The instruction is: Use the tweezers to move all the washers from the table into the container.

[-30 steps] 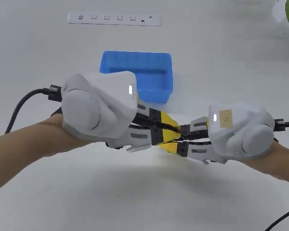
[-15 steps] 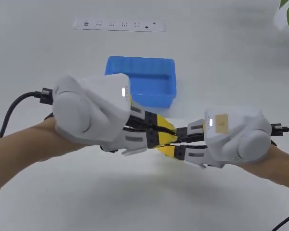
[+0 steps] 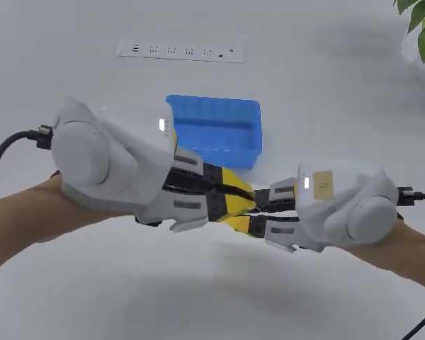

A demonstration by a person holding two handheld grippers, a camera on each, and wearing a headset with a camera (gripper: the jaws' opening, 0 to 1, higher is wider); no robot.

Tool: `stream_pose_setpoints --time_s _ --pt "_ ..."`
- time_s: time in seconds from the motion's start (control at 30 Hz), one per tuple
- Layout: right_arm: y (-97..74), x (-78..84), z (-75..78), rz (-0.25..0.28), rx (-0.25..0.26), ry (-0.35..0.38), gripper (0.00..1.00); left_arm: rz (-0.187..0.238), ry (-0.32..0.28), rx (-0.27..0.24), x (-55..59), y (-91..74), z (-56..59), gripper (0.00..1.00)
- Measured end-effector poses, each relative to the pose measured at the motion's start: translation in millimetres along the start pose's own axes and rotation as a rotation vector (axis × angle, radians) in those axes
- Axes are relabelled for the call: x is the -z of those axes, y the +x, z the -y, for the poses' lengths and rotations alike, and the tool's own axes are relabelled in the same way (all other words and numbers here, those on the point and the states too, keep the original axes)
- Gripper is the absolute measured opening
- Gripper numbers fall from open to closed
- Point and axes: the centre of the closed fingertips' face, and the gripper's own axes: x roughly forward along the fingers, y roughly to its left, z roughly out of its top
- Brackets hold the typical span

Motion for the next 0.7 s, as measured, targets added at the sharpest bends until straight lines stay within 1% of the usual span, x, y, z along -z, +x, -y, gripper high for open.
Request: stream_pose_setpoints --time_s 0.1,0.17,0.2,0.23,0.3,0.43,0.53,0.57,0.6,0.7 --pt "0.0 0.8 -0.4 -0.005 -0.002 -0.002 0.07 0.02 -0.009 -0.026 -6.0 -6.0 -3.1 0.18" --pt "-0.2 0.6 -1.3 -0.006 -0.002 -0.002 0.07 0.008 -0.005 -0.034 -3.6 -9.0 -4.4 0.21" --pt "-0.2 0.4 -1.5 -0.006 -0.002 -0.001 0.07 -0.003 0.004 -0.038 -1.0 -10.4 -4.8 0.21" --pt "-0.2 0.3 -1.9 -0.007 -0.001 0.0 0.07 -0.04 0.036 -0.055 5.9 -14.2 -7.7 0.21" --pt "-0.2 0.8 -1.9 -0.01 0.001 -0.002 0.07 -0.06 0.034 -0.067 11.7 -19.0 -8.5 0.23" --pt "-0.4 2.9 1.0 -0.018 0.01 0.002 0.07 -0.064 0.015 -0.097 18.4 -30.6 -12.4 0.25" --pt "-1.3 7.5 9.8 -0.021 0.032 0.031 0.07 -0.073 -0.005 -0.135 28.5 -40.4 -16.6 0.26" --pt "-1.4 8.2 10.7 -0.022 0.033 0.033 0.08 -0.073 -0.011 -0.141 29.8 -41.6 -17.2 0.27" --pt "-1.9 10.5 14.3 -0.027 0.042 0.035 0.08 -0.074 -0.031 -0.157 34.9 -45.8 -18.4 0.27" --pt "-2.5 12.1 20.2 -0.021 0.053 0.056 0.08 -0.077 -0.052 -0.176 43.0 -51.6 -19.5 0.28"
